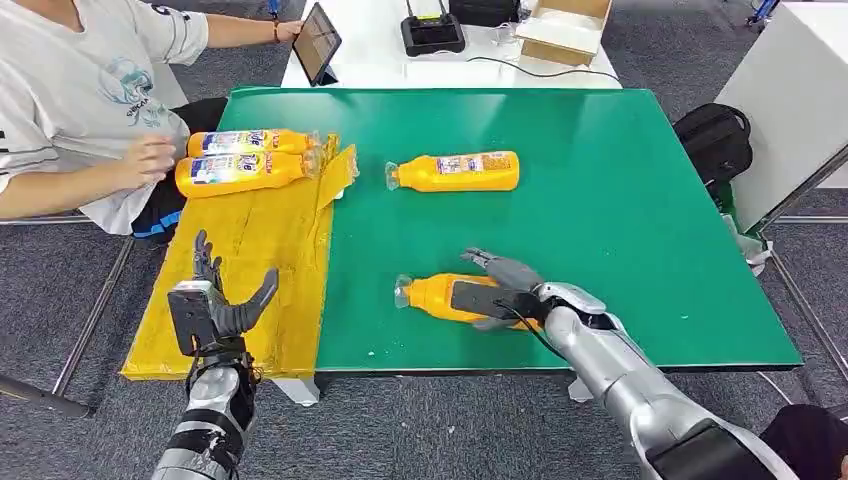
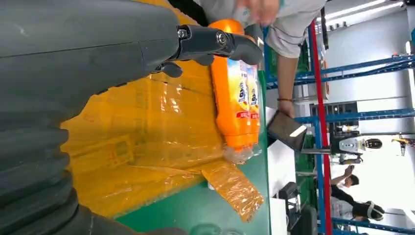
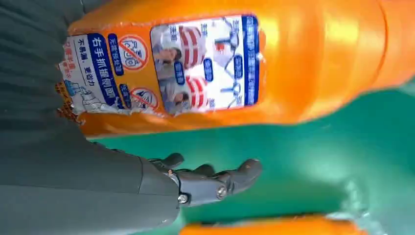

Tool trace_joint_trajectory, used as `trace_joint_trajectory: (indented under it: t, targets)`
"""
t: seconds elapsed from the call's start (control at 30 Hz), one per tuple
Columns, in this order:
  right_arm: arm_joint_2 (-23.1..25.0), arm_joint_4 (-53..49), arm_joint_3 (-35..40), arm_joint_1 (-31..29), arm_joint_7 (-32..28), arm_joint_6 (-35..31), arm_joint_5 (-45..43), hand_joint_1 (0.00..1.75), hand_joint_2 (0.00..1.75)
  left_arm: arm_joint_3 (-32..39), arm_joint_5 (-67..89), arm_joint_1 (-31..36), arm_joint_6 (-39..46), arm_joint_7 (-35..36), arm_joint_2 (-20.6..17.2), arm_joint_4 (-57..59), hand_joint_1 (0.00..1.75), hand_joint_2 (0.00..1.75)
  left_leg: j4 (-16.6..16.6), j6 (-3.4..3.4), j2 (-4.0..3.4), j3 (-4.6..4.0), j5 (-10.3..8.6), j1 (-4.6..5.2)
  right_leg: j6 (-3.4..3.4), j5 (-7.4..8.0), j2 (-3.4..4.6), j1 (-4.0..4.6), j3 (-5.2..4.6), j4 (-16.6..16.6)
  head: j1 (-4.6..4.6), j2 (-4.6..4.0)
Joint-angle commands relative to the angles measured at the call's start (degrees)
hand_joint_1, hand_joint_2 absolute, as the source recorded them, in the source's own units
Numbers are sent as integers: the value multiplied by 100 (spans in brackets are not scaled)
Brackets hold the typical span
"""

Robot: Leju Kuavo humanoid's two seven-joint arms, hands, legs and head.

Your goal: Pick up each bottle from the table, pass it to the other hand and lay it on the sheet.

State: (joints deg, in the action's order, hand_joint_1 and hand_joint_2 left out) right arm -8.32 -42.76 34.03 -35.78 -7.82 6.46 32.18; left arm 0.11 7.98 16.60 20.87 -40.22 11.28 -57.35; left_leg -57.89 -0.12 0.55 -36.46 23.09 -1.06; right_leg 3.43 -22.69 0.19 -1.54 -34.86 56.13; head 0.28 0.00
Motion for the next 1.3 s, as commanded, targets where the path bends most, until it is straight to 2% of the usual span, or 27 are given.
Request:
trace_joint_trajectory:
  t: [0.03,0.63,0.87,1.3]
  targets:
    - [-364,-1253,459,402,370,-271,354,0,175,238,146,6,-63,22,23,235,0,175,-1,7,-10,35,22,-3,-23,-18,2,8,34,-2,0,0]
    - [-338,-1352,478,633,412,-392,620,0,175,333,238,0,-127,22,60,296,0,175,3,4,-4,12,8,0,-12,-6,-2,3,10,-4,0,0]
    - [-229,-1019,49,713,706,-709,990,0,175,380,308,-45,-174,22,81,285,0,175,4,6,-6,24,12,-2,-16,-10,-2,6,23,-6,0,0]
    - [-76,-267,-296,513,854,-727,1124,0,175,350,370,-12,-188,33,71,383,0,175,4,6,-10,22,13,0,-18,-9,3,5,21,-5,2,0]
